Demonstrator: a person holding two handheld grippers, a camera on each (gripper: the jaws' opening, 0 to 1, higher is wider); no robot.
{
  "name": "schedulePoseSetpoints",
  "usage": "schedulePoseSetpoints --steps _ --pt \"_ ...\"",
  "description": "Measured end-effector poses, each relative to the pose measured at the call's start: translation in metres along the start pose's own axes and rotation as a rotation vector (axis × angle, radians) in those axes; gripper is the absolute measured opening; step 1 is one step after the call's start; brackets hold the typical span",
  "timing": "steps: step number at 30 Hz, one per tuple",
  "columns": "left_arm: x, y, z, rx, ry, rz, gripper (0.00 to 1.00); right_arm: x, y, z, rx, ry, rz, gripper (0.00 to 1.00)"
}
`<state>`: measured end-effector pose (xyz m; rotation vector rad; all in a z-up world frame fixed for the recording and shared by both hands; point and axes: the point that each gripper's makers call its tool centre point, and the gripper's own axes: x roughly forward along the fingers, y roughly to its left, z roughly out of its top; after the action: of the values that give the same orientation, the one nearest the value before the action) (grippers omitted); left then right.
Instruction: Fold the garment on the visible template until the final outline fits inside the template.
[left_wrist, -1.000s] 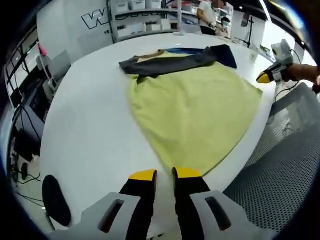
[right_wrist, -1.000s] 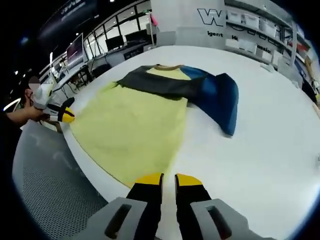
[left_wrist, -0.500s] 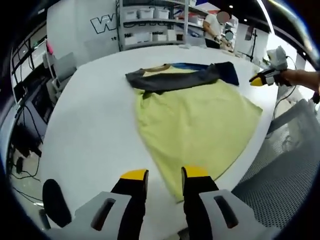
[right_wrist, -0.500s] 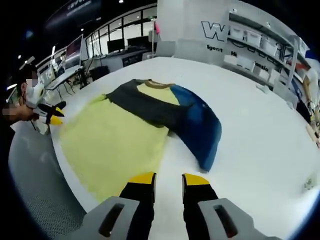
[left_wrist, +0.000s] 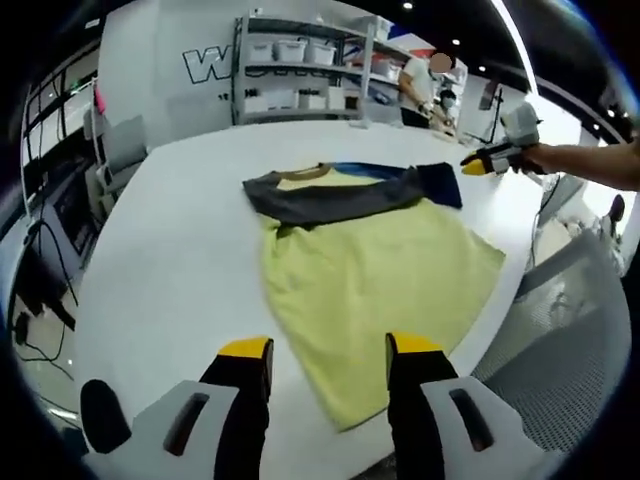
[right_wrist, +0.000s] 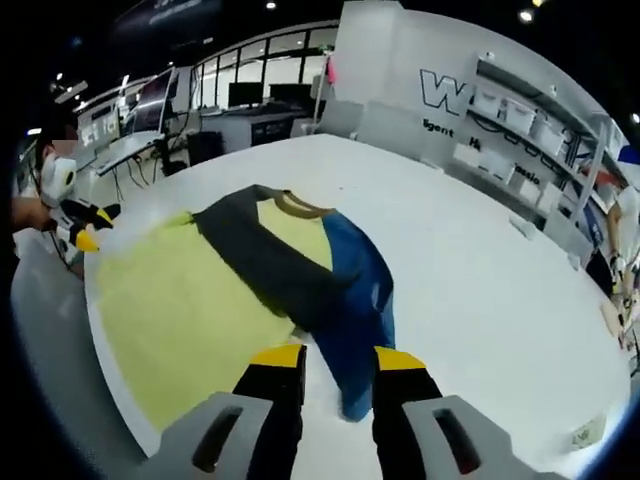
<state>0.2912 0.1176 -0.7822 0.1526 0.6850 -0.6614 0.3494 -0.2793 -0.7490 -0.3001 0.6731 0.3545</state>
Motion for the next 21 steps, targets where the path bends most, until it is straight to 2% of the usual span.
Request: schedulePoseSetpoints --steps 5,16,21 --pt "-0.002 -0.002 0.002 0.005 -0.007 -0.018 0.56 0.010 -0.008 0.009 -0.042 0.004 0.005 0.22" --pt "-0.003 -0.013 0.001 0.036 0.001 -0.062 0.68 0.040 -0.018 0.012 -0.114 0.060 0.039 0.18" --pt "-0.002 -0.017 -0.002 0.038 0.013 -0.073 0.69 0.050 -0.018 0.015 -0.131 0.086 0.056 0.15"
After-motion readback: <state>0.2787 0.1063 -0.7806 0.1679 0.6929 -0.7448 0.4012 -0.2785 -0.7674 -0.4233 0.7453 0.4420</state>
